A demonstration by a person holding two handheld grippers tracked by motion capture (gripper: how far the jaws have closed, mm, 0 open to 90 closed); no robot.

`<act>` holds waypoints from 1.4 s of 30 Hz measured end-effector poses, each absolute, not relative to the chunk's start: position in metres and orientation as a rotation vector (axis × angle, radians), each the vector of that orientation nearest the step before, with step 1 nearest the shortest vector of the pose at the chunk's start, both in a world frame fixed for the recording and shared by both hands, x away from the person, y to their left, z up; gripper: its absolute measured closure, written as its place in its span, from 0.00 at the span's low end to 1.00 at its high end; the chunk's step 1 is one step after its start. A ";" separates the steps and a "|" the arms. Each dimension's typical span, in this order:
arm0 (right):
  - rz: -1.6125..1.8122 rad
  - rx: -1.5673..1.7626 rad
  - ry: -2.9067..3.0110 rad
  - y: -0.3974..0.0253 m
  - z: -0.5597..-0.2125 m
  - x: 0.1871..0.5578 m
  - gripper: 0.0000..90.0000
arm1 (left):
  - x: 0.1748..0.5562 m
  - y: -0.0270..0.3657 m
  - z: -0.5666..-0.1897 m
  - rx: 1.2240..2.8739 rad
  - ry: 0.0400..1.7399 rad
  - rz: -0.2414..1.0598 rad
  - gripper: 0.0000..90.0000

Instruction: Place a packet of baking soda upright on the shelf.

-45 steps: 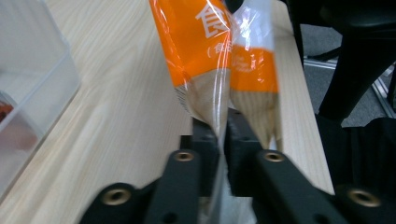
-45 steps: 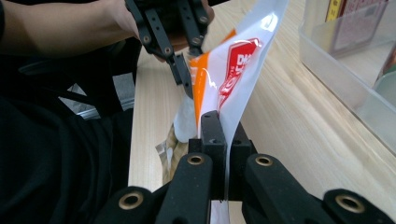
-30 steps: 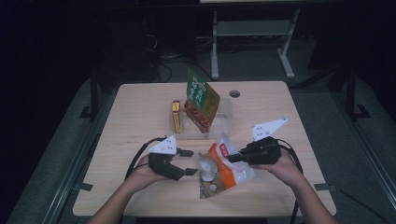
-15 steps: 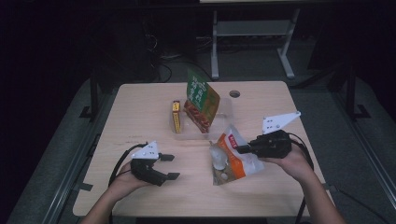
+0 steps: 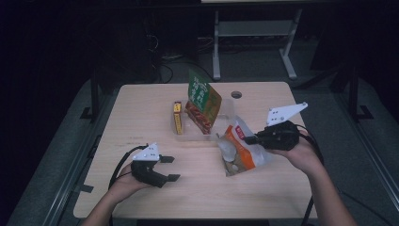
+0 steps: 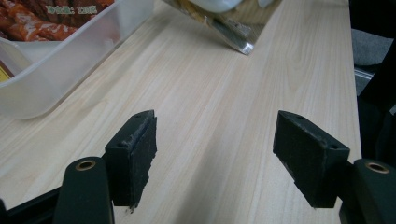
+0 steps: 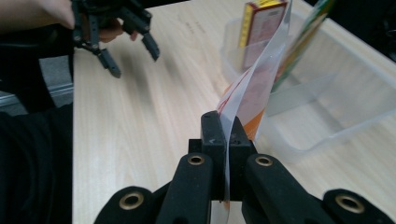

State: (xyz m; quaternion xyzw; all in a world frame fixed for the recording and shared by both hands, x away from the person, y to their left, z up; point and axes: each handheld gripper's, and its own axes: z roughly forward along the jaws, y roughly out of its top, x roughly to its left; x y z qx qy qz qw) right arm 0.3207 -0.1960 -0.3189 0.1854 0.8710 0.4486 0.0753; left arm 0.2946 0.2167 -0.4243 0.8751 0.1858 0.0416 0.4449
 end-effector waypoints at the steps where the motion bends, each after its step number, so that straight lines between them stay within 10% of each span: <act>1: 1.337 0.559 2.609 -0.197 -0.317 0.322 1.00 | 0.294 0.216 -0.425 2.160 0.469 0.098 0.33; 42: 1.073 0.661 2.517 -0.167 -0.250 0.389 1.00 | 0.297 0.216 -0.424 2.193 0.466 0.100 0.33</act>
